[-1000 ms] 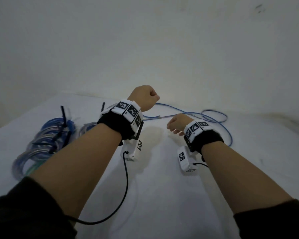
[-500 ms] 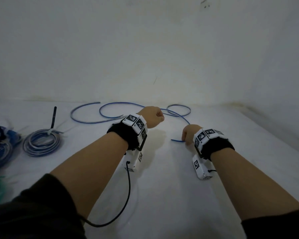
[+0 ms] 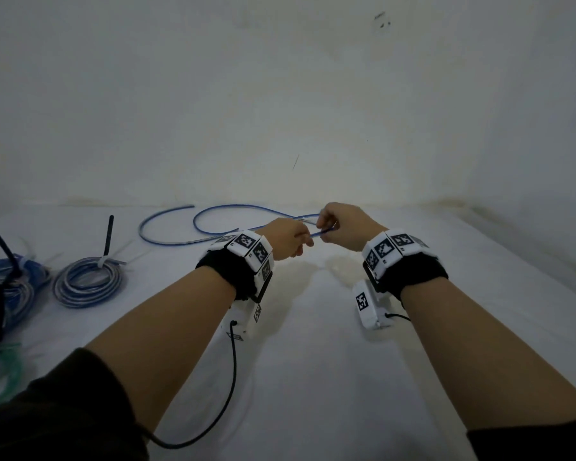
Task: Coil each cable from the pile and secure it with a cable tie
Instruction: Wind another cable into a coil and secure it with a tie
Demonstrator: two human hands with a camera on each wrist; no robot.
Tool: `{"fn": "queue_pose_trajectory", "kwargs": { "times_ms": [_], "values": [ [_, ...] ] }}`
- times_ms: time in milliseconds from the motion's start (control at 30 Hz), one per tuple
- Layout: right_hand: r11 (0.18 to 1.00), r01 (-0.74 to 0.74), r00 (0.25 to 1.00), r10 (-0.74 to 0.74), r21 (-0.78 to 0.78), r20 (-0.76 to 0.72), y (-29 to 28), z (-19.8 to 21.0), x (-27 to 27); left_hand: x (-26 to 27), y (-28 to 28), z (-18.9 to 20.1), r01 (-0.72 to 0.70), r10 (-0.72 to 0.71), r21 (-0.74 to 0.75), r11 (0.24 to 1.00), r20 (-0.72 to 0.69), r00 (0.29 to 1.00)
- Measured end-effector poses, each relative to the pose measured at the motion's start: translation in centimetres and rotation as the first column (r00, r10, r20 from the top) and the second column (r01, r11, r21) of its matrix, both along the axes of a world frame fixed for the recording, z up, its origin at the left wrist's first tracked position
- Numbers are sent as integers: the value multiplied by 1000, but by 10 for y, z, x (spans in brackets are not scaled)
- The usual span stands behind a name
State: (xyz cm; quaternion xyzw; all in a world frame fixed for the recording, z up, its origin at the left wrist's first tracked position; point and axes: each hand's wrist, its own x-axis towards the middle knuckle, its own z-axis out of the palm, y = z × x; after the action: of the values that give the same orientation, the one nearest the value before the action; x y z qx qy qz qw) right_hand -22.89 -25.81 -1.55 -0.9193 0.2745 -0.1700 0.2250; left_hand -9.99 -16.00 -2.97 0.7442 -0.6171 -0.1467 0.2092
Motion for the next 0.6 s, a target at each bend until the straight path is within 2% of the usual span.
{"fn": "queue_pose_trajectory", "kwargs": {
  "times_ms": [67,133,233,300,433,533,600],
  "values": [
    [999,-4,998,7,-39,65,5,2,3,5,8,3,14,-21,-81,997,-94,995],
    [994,23,993,-10,-103,119,8,2,8,10,17,7,16,-53,-151,988,-246,968],
    [981,89,973,-49,-173,224,9,0,15,15,32,18,-6,-130,-271,962,-481,867],
    [981,149,942,-102,-127,320,9,-3,20,19,41,25,-11,-186,-329,944,-561,807],
    [964,265,857,-248,26,452,13,-5,26,25,56,38,-53,-252,-427,903,-624,740],
    [938,303,790,-347,170,505,15,-9,30,32,64,45,-150,-298,-502,852,-699,650],
    [931,306,775,-365,200,515,16,-13,33,34,68,49,-184,-316,-528,829,-713,626]
  ]
}}
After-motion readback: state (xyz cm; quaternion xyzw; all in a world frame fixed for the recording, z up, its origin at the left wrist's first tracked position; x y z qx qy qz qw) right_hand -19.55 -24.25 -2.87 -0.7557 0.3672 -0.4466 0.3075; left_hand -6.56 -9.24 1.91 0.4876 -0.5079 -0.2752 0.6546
